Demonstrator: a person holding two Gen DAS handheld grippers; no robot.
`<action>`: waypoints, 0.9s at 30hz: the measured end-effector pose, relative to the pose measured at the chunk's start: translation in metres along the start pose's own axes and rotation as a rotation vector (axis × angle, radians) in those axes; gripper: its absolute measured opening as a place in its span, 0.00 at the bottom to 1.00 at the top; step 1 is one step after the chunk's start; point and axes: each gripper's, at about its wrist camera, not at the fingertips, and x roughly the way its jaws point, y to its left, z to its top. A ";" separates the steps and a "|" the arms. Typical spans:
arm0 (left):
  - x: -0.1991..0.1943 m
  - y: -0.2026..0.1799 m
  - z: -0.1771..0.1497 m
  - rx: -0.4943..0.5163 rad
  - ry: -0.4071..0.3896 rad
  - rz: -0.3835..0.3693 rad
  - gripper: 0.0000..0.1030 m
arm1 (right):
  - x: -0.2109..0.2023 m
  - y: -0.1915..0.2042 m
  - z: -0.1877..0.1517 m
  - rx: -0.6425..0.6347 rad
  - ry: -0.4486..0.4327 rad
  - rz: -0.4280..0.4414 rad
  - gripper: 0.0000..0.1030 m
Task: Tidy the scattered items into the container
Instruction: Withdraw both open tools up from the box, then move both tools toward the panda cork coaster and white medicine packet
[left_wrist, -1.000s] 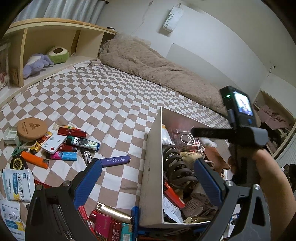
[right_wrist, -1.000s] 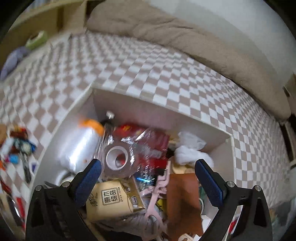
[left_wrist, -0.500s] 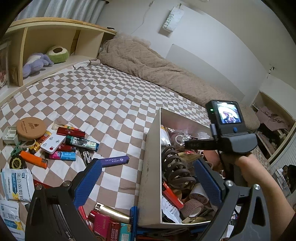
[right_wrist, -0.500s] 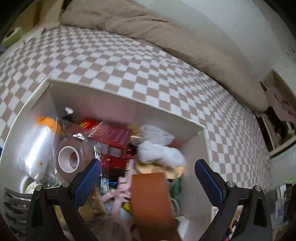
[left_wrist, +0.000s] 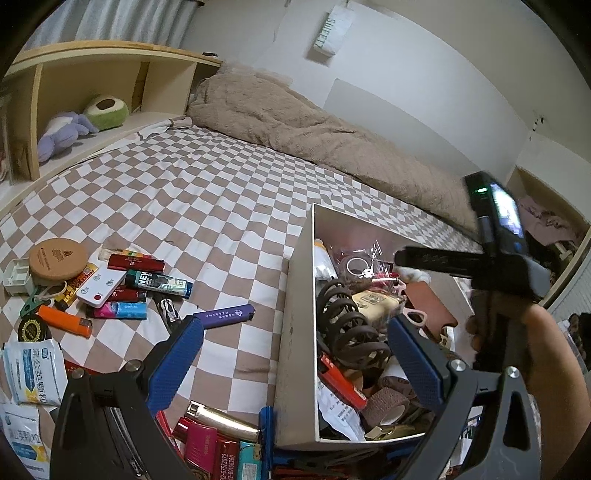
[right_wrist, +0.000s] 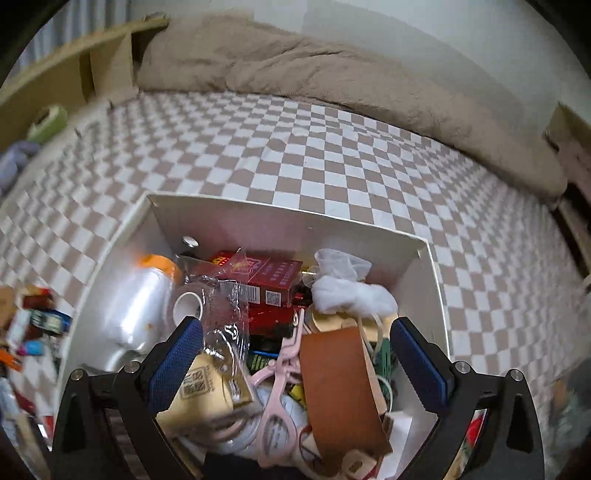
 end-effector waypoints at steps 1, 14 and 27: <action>0.000 -0.002 -0.001 0.008 0.001 -0.001 0.98 | -0.009 0.002 -0.008 0.019 -0.013 0.024 0.98; 0.004 -0.017 -0.008 0.058 0.004 -0.016 1.00 | -0.073 -0.027 -0.055 0.050 -0.231 0.124 1.00; 0.003 -0.031 -0.014 0.110 -0.018 -0.016 1.00 | -0.092 -0.050 -0.102 0.075 -0.327 0.072 1.00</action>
